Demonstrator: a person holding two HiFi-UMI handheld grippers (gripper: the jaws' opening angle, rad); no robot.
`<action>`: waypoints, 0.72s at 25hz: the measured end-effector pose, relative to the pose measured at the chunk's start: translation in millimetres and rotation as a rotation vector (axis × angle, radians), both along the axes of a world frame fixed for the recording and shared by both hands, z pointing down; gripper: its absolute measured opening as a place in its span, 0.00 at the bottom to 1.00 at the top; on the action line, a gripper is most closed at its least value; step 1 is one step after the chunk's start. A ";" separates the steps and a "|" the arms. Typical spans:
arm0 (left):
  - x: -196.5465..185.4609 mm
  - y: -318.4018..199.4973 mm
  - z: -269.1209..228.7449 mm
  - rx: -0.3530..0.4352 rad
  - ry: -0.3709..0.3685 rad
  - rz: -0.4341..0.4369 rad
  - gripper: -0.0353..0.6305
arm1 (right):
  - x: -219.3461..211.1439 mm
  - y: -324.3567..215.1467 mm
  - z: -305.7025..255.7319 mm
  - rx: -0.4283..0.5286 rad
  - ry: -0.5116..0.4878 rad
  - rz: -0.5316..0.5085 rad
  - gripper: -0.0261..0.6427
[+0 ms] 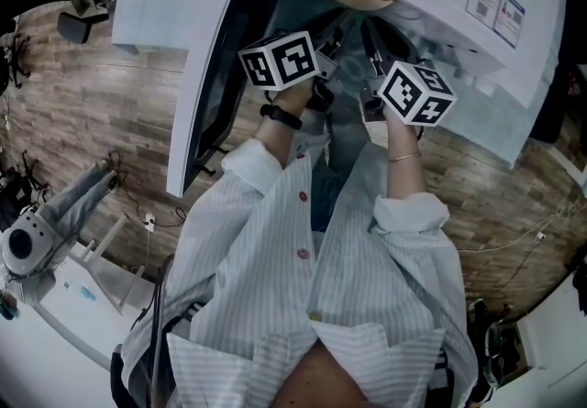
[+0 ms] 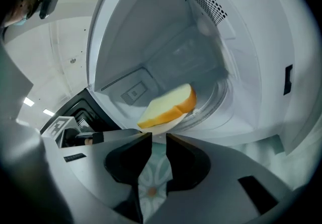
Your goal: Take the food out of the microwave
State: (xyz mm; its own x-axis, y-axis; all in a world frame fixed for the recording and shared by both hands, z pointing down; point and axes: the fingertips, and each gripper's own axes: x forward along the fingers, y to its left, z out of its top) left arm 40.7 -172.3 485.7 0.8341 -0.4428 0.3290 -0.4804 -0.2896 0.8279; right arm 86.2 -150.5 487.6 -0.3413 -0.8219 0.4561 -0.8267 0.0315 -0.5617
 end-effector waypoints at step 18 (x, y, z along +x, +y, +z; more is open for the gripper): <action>4.9 -9.2 0.4 -0.185 0.234 -0.116 0.27 | -2.8 -3.7 7.0 -0.061 -0.321 0.091 0.26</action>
